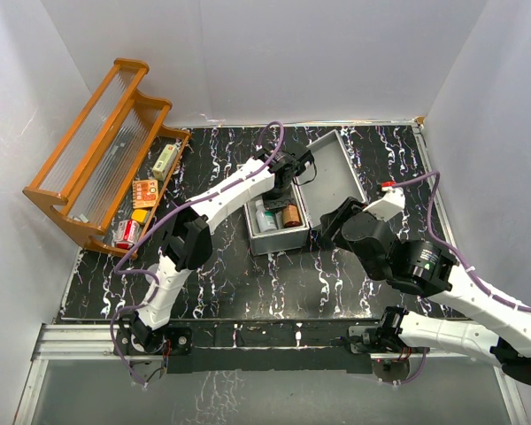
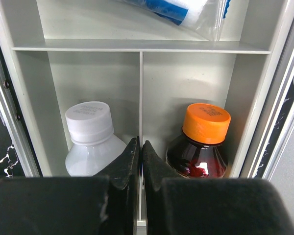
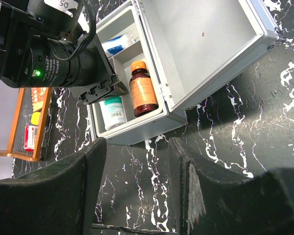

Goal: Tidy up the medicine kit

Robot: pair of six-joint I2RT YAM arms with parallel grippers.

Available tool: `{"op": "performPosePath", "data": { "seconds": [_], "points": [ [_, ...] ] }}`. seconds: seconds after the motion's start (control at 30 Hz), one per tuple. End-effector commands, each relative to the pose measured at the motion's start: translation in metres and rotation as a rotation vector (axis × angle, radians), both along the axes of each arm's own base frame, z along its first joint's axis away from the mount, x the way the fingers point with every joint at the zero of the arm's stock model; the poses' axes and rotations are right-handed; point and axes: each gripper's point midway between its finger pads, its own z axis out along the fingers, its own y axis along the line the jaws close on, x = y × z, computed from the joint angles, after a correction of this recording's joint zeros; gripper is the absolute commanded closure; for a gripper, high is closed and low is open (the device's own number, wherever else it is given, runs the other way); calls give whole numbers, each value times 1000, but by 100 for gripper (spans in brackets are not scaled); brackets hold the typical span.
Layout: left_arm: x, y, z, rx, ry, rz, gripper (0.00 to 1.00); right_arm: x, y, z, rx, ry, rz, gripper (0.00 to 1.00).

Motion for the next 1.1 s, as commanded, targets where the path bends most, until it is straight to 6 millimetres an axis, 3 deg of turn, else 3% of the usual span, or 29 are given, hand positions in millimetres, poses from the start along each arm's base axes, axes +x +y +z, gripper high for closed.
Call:
{"op": "performPosePath", "data": {
  "seconds": [0.0, 0.07, 0.3, 0.37, 0.57, 0.7, 0.9, 1.07],
  "points": [
    [5, -2, 16, -39, -30, -13, 100, 4, 1, 8, 26, -29, -13, 49],
    [4, -3, 19, -48, -29, -22, 95, 4, 1, 9, 28, -30, -13, 49],
    [-1, -6, 46, -102, -50, -92, 59, 3, -1, 11, 35, -36, -16, 48],
    [-2, -5, 56, -121, -67, -102, 55, 3, -1, 11, 36, -37, -17, 48],
    [-6, -12, 83, -213, -108, -151, 53, 4, 1, 10, 34, -30, -17, 48],
    [-8, -5, 101, -230, -161, -164, 54, 5, 0, 11, 24, -36, -23, 47],
    [-12, 29, 120, -230, -267, -141, 52, 8, -5, 20, -28, -70, -18, 37],
    [-20, 66, 124, -290, -363, -105, 46, 12, -8, 36, -106, -124, 9, 27]
  ]
}}
